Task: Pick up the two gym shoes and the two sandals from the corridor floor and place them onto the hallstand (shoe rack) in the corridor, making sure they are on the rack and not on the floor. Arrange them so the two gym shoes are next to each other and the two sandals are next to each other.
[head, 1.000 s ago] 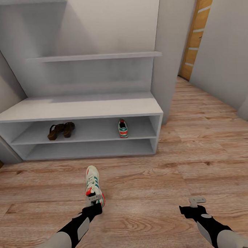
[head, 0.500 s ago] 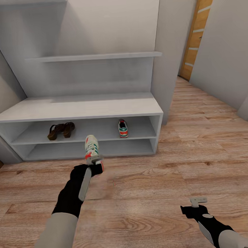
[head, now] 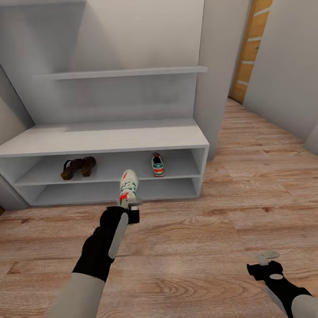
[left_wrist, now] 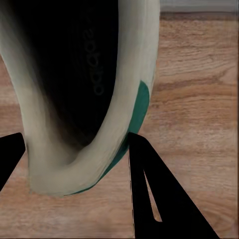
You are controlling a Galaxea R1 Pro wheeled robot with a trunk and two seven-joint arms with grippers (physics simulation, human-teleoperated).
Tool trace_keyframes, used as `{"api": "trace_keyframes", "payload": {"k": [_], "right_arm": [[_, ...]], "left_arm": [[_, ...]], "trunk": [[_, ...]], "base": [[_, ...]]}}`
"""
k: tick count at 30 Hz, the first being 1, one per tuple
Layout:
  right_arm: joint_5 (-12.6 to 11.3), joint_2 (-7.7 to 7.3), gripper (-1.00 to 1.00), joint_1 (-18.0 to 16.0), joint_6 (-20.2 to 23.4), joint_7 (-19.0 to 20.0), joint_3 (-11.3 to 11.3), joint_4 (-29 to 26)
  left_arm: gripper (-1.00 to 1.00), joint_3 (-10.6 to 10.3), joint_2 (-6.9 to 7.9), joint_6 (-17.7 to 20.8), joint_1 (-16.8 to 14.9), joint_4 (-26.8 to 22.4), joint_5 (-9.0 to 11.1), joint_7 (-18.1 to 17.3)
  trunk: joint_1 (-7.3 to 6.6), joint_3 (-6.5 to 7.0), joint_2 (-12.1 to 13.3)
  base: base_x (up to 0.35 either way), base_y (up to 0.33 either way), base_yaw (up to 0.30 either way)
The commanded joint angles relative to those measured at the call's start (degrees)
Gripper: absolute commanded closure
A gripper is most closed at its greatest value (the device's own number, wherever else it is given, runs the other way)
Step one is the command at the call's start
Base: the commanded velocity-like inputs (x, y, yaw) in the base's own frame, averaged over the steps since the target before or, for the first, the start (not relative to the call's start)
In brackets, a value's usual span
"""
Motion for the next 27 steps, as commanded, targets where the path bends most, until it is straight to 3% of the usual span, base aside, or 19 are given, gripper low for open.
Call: {"api": "trace_keyframes", "payload": {"k": [1,3,4,7,19,27], "right_arm": [[0.1,-1.74,-1.0,0.0,-0.2,-0.7,0.0,0.0],[0.1,-2.39,-1.0,0.0,-0.2,-0.9,-0.1,0.0],[0.1,-3.16,-1.0,0.0,-0.2,-1.1,-0.1,0.0],[0.1,-3.5,-1.0,0.0,-0.2,-1.2,-0.2,-0.1],[0.1,-3.59,-1.0,0.0,-0.2,-1.6,-0.2,-0.3],[0.1,-3.57,-1.0,0.0,-0.2,-7.6,-0.2,-0.4]], "left_arm": [[1.0,-1.2,-0.37,0.2,0.0,4.5,2.9,-0.1],[1.0,-1.4,-0.42,0.2,0.0,5.1,5.0,-0.1],[1.0,-1.6,-0.48,0.2,0.0,5.9,10.2,0.0],[1.0,-1.4,-0.41,0.1,0.0,6.4,13.0,0.2],[1.0,-1.6,-0.25,0.1,0.0,6.4,13.4,0.2],[1.0,-1.7,-0.26,0.1,0.0,6.4,13.2,0.2]], "trunk": [[0.0,0.0,0.0],[0.0,0.0,0.0],[0.0,0.0,0.0],[0.0,0.0,0.0],[0.0,0.0,0.0],[0.0,0.0,0.0]], "base": [[0.0,0.0,0.0],[0.0,0.0,0.0],[0.0,0.0,0.0],[0.0,0.0,0.0],[0.01,0.0,0.0],[0.131,0.0,0.0]]}}
